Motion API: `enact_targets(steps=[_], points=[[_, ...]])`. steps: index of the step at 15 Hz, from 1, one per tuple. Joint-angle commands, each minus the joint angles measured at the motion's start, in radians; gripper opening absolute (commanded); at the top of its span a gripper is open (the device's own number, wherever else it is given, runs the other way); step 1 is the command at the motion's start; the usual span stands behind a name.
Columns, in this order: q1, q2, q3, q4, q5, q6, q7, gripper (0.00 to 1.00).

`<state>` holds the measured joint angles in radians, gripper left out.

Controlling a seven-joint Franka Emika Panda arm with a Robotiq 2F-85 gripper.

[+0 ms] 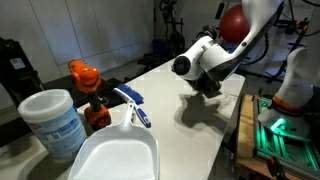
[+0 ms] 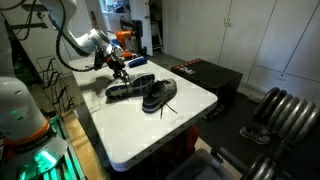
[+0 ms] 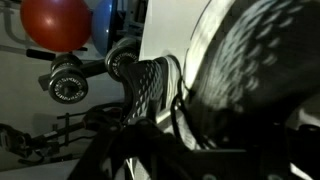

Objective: Flip the left shoe anticlockwise to make it face upside down

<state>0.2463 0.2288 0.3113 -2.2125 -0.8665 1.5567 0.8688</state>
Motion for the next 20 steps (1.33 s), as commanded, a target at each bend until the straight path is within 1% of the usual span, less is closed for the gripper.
enact_targets(steps=[1,3,5,8,11,13,16,18,20], points=[[0.014,-0.003,-0.02,0.006,0.038,0.092,-0.027,1.0],[0.01,-0.022,-0.021,-0.001,0.054,0.172,-0.022,1.0],[0.0,-0.048,-0.026,-0.014,0.092,0.279,-0.028,1.0],[-0.011,-0.092,-0.039,-0.031,0.191,0.429,-0.061,1.0],[-0.025,-0.157,-0.06,-0.068,0.318,0.565,-0.121,1.0],[-0.036,-0.222,-0.076,-0.113,0.433,0.637,-0.182,1.0],[-0.055,-0.349,-0.102,-0.209,0.661,0.695,-0.322,1.0],[-0.061,-0.44,-0.132,-0.282,0.822,0.703,-0.427,1.0],[-0.069,-0.541,-0.168,-0.355,0.977,0.687,-0.522,1.0]])
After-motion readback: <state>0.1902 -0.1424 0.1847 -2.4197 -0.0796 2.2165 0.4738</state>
